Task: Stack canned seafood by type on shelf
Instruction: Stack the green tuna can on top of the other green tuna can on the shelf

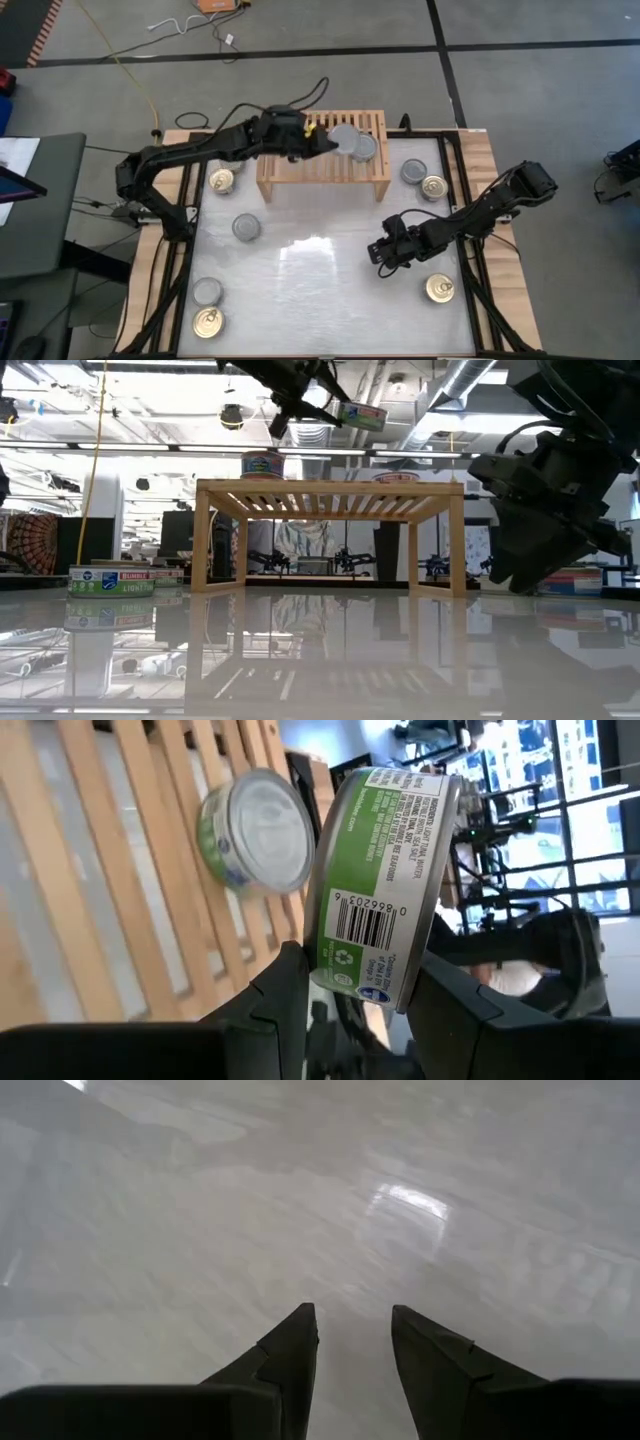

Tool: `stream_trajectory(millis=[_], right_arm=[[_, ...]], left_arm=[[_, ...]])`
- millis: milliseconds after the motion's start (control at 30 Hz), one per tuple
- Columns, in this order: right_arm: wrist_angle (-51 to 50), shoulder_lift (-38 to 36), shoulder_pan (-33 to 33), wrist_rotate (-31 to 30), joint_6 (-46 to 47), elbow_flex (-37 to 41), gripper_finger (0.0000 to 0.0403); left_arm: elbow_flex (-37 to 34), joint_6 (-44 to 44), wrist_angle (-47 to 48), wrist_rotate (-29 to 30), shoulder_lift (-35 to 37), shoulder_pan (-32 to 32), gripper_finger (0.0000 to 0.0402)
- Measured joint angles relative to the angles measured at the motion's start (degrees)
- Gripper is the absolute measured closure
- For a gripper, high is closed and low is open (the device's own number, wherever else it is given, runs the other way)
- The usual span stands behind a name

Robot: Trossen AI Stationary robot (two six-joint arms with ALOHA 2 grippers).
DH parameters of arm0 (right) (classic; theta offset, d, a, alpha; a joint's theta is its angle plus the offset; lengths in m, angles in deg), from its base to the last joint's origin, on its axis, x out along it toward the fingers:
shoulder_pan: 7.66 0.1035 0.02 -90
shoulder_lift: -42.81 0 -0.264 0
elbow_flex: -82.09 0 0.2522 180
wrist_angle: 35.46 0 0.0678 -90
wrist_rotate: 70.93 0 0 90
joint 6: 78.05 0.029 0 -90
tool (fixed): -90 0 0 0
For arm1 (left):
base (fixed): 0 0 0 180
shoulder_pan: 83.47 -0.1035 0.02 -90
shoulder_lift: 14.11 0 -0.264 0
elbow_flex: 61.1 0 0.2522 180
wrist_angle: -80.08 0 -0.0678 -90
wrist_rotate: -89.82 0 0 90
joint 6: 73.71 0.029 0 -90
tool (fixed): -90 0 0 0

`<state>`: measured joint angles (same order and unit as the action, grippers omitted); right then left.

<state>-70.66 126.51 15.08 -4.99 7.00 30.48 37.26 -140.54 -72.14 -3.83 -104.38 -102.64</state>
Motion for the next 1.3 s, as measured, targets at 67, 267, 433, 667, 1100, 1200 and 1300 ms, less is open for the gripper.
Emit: stream_trajectory(millis=[67, 267, 433, 667, 1100, 1200, 1300], right_arm=[[0.0, 0.0, 0.0, -0.1, 0.0, 0.0, 0.0243], [0.2, 0.0, 0.0, -0.1, 0.0, 0.0, 0.0243], [0.9, 0.0, 0.1, -0.1, 0.0, 0.0, 0.0243], [1.0, 0.0, 0.1, -0.1, 0.0, 0.0, 0.0243], [0.9, 0.0, 0.1, -0.1, 0.0, 0.0, 0.0243], [0.9, 0.0, 0.1, -0.1, 0.0, 0.0, 0.0243], [0.9, 0.0, 0.1, -0.1, 0.0, 0.0, 0.0243]], left_arm=[[2.1, -0.1, 0.0, -1.1, -1.8, -0.8, 0.027], [8.3, -0.6, 0.8, -4.8, -8.5, -2.4, 0.027], [13.0, -1.4, 1.8, -7.6, -12.9, -3.8, 0.027], [15.9, -1.6, 3.3, -8.8, -17.7, -4.7, 0.027], [15.9, -1.4, 3.2, -6.4, -18.5, -5.2, 0.0252], [15.6, -1.4, 3.0, -6.5, -18.5, -4.9, 0.0251], [15.4, -1.5, 3.3, -6.5, -18.6, -4.9, 0.025]])
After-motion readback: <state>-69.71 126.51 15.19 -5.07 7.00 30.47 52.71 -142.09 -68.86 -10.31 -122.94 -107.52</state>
